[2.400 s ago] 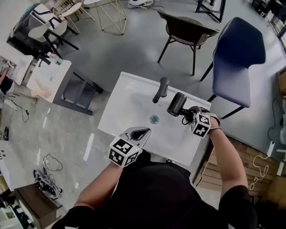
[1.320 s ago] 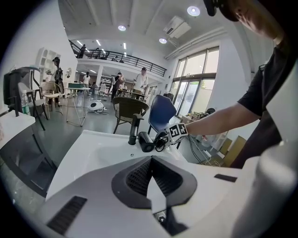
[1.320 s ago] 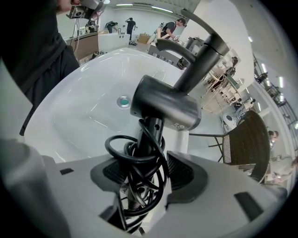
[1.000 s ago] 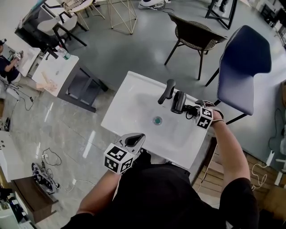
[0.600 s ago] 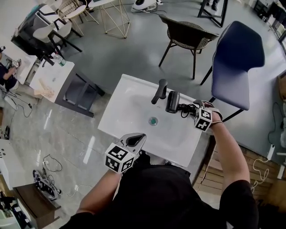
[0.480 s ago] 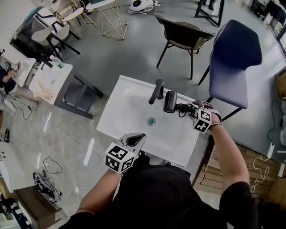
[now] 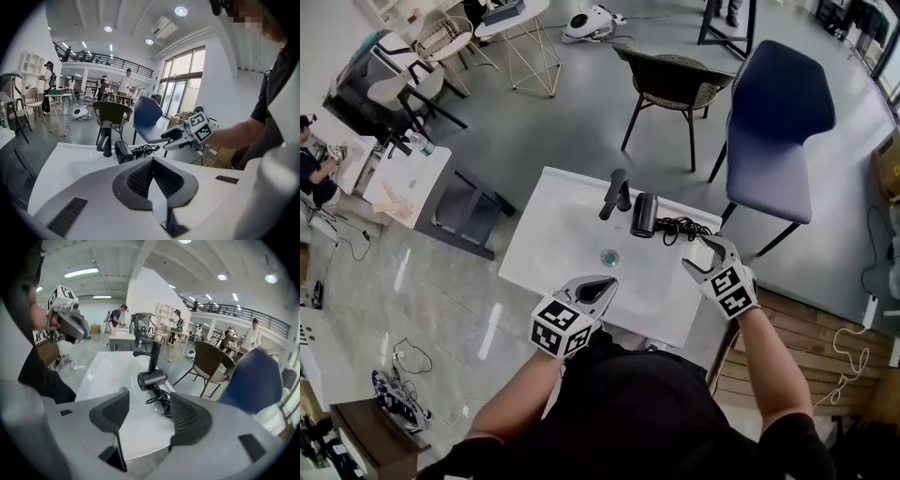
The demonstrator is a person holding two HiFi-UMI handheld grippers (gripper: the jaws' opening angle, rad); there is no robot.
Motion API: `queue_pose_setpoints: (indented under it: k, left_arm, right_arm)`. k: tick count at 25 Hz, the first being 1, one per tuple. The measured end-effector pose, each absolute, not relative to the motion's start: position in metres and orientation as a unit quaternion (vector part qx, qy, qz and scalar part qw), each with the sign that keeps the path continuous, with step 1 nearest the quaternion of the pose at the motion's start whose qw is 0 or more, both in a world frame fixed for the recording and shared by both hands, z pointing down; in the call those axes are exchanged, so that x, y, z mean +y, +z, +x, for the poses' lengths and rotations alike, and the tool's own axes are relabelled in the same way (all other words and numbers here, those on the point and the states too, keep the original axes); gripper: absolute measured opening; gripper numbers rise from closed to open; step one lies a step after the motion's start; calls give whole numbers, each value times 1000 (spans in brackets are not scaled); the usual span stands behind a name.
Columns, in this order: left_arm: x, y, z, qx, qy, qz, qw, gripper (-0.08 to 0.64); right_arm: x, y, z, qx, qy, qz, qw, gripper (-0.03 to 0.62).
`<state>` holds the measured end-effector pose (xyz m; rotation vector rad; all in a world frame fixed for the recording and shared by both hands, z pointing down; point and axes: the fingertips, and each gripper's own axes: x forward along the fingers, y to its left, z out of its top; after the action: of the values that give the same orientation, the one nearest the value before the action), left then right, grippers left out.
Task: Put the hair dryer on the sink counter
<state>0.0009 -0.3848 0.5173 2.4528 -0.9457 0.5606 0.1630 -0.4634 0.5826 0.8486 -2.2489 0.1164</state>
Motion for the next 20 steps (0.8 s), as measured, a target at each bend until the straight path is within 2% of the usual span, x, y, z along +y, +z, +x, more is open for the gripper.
queue_pose_setpoints:
  k: [3, 6, 8, 9, 12, 20]
  left_arm:
    - [-377, 514, 16, -341, 198, 892, 221, 0]
    - [-364, 508, 28, -339, 193, 895, 215, 0]
    - [-355, 505, 32, -338, 191, 897, 213, 0]
    - [-351, 504, 34, -337, 190, 897, 212, 0]
    - [-345, 497, 33, -332, 187, 901, 207, 0]
    - [-350, 475, 22, -308, 167, 920, 177, 0]
  right_arm:
    - [-425, 557, 156, -897, 102, 345, 256, 257]
    - [-392, 527, 154, -906, 173, 361, 134, 141]
    - [-376, 518, 155, -902, 224, 362, 72, 39]
    - [-369, 516, 154, -899, 245, 358, 52, 24]
    - [-356, 513, 151, -895, 275, 351, 28, 5]
    - [-345, 486, 136, -885, 250, 392, 12, 3]
